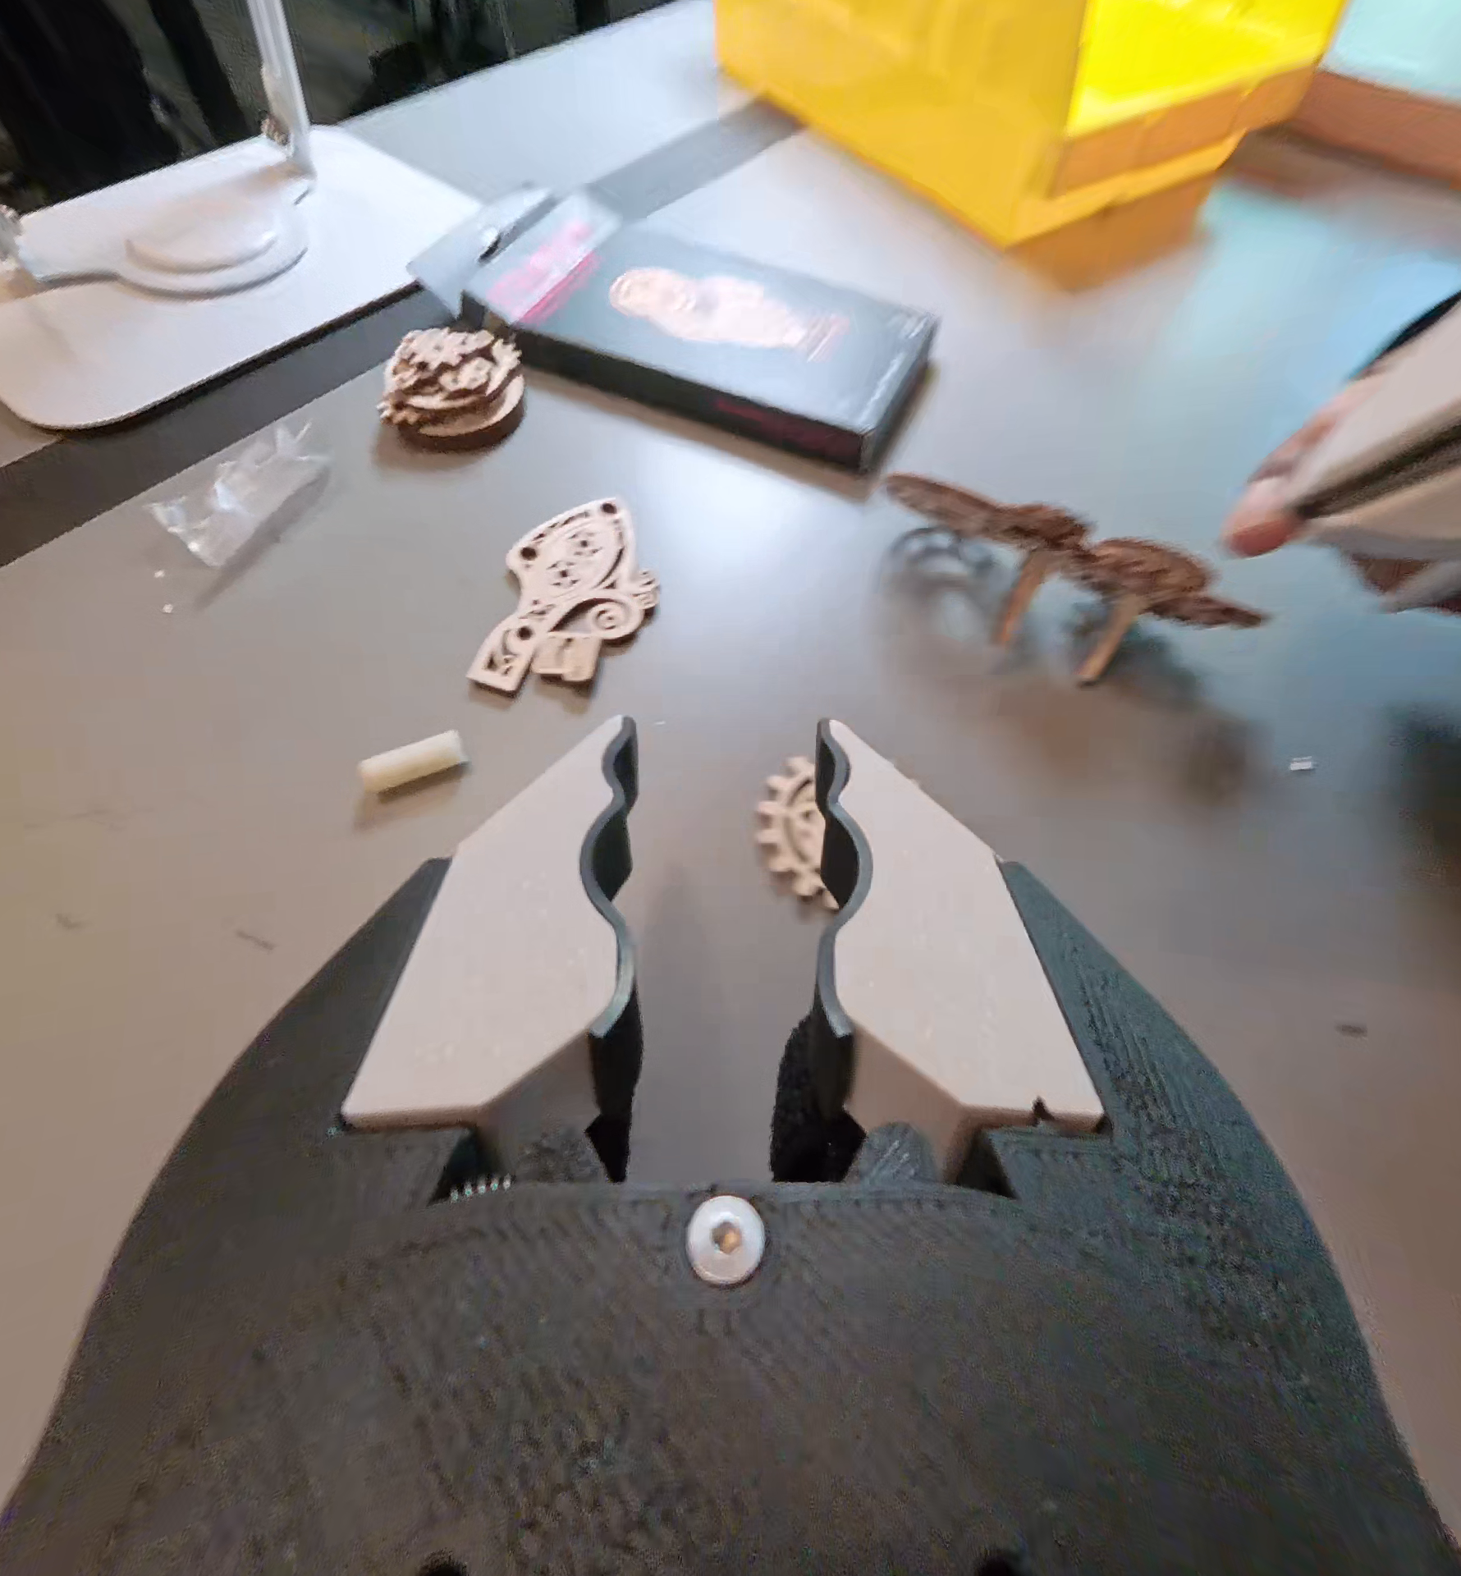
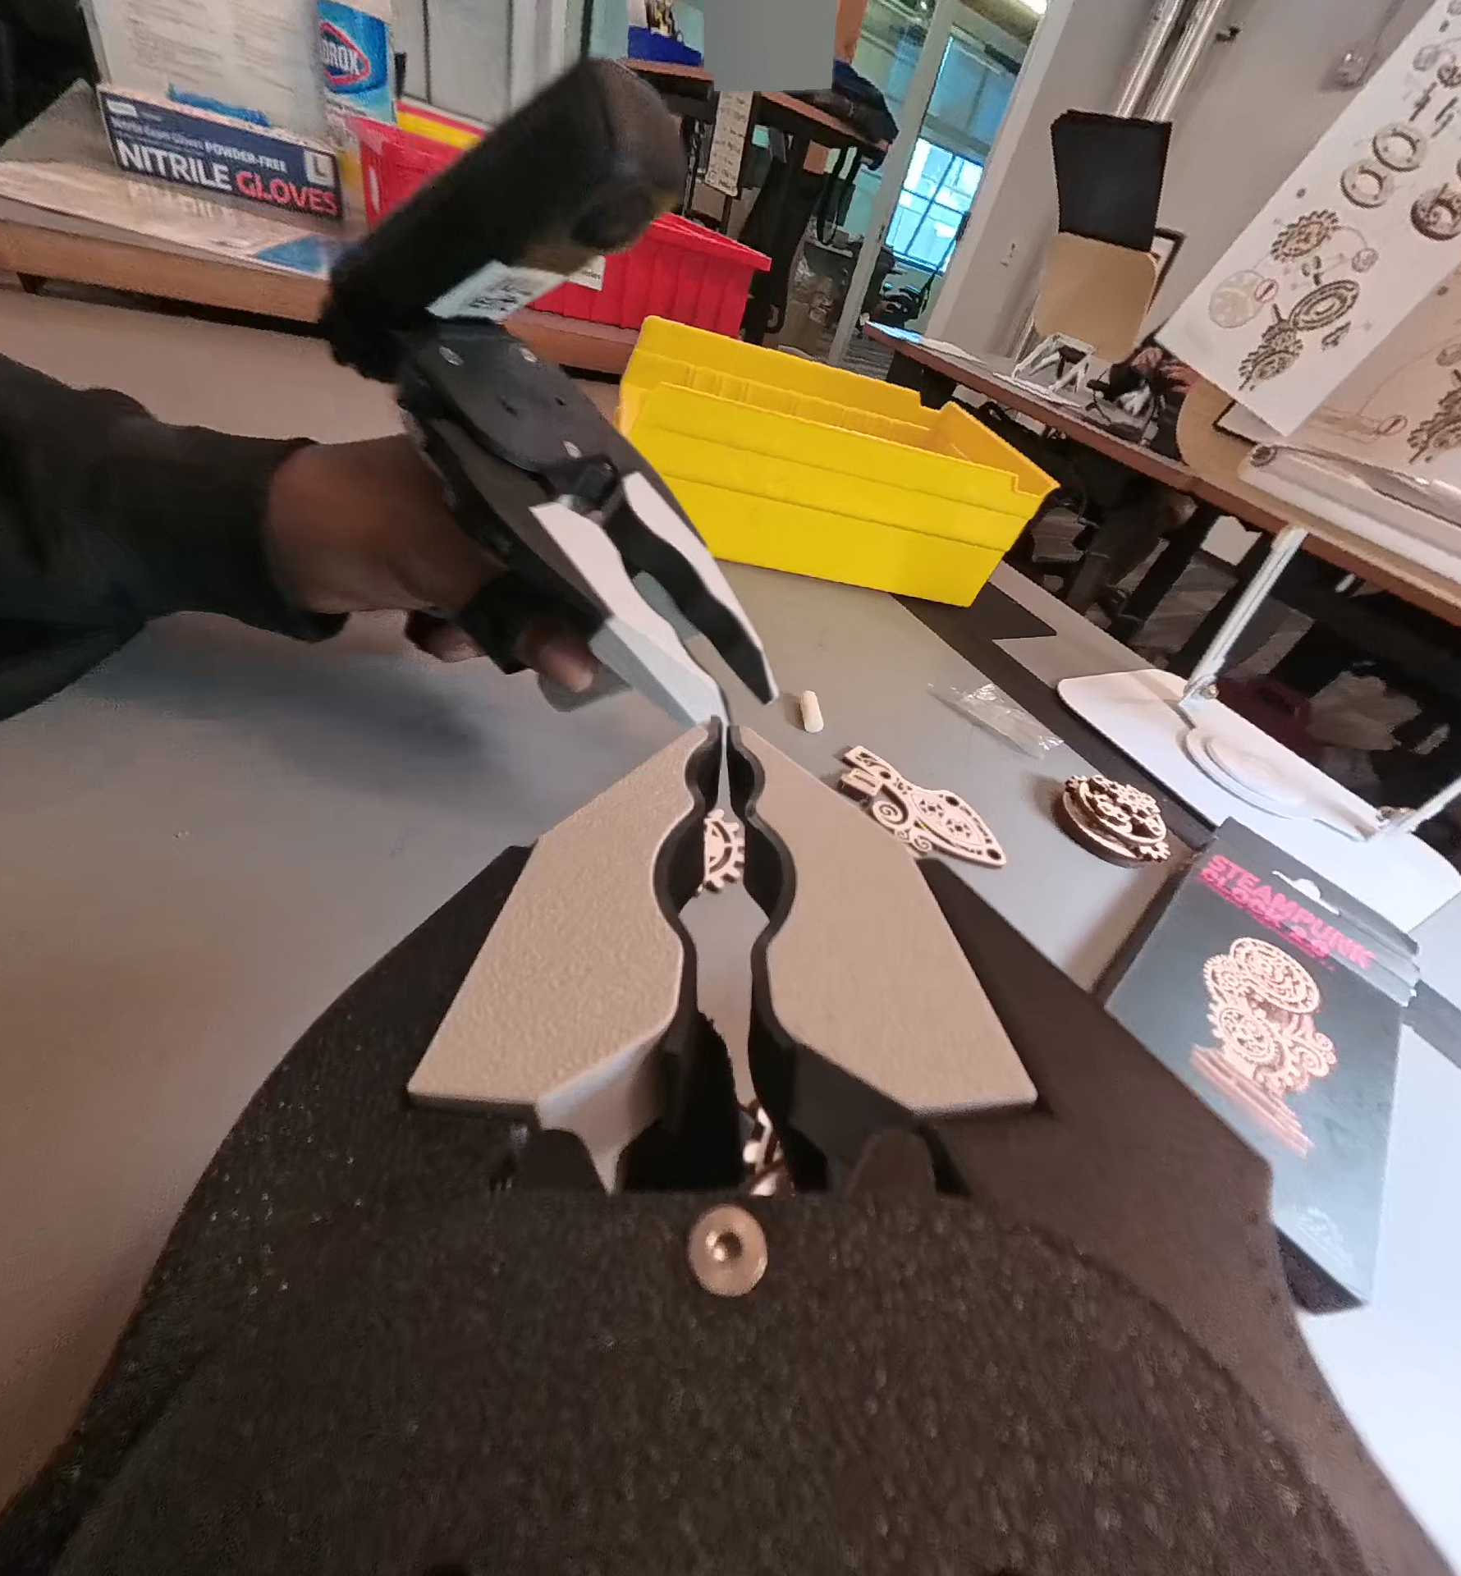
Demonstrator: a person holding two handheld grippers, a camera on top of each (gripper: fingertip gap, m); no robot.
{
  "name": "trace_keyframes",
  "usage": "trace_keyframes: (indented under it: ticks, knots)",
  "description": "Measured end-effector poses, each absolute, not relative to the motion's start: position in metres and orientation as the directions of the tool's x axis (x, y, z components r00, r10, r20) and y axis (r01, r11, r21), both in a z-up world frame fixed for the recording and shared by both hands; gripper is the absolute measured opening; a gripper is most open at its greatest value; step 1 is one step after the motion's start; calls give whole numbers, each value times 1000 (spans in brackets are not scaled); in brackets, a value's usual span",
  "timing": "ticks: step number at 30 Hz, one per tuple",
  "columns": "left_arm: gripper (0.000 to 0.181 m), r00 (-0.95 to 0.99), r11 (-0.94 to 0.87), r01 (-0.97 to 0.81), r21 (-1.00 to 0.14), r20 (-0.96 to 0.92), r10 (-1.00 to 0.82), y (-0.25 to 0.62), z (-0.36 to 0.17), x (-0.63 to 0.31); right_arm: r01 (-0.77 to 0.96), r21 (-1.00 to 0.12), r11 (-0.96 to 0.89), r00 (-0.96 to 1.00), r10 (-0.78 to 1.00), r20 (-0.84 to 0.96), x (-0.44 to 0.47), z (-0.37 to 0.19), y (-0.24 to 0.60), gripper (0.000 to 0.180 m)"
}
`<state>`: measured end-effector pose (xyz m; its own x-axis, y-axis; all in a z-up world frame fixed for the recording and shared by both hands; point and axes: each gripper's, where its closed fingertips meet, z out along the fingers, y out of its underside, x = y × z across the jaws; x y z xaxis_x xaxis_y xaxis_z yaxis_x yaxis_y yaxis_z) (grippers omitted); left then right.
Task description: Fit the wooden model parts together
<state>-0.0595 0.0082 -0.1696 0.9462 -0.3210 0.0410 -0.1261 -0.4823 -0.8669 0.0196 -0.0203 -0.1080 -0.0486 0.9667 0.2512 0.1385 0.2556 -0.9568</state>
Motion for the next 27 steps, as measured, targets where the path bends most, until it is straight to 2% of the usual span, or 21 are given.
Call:
trace_keyframes:
  ticks: [7, 11, 15, 20, 22, 25, 27]
  knots:
    - [31, 938, -581, -299, -757, -123, -323, 52, -201, -87, 157, -945, 286, -50, 958, 282, 25, -109, -20, 0]
    - [28, 929, -611, -335, -717, -141, -343, 64, -209, -84, 160, -949, 272, -51, 962, 267, 26, -106, -18, 0]
    - [14, 938, -631, -320, -707, -145, -314, 69, -210, -88, 155, -956, 248, -53, 969, 242, 27, -104, -16, 0]
    - [6, 930, -607, -348, -714, -182, -319, 67, -205, -90, 154, -959, 237, -55, 971, 232, 27, -104, -14, 0]
    - [6, 933, -565, -299, -769, -112, -342, 65, -192, -82, 155, -959, 237, -46, 972, 232, 26, -105, -12, 0]
    - [6, 909, -531, -85, -843, 152, -388, 56, -168, -62, 151, -961, 230, -16, 973, 230, 26, -105, -5, 0]
    - [6, 822, -524, 82, -848, 355, -446, 45, -148, -44, 139, -966, 217, 11, 975, 221, 26, -103, 0, 0]
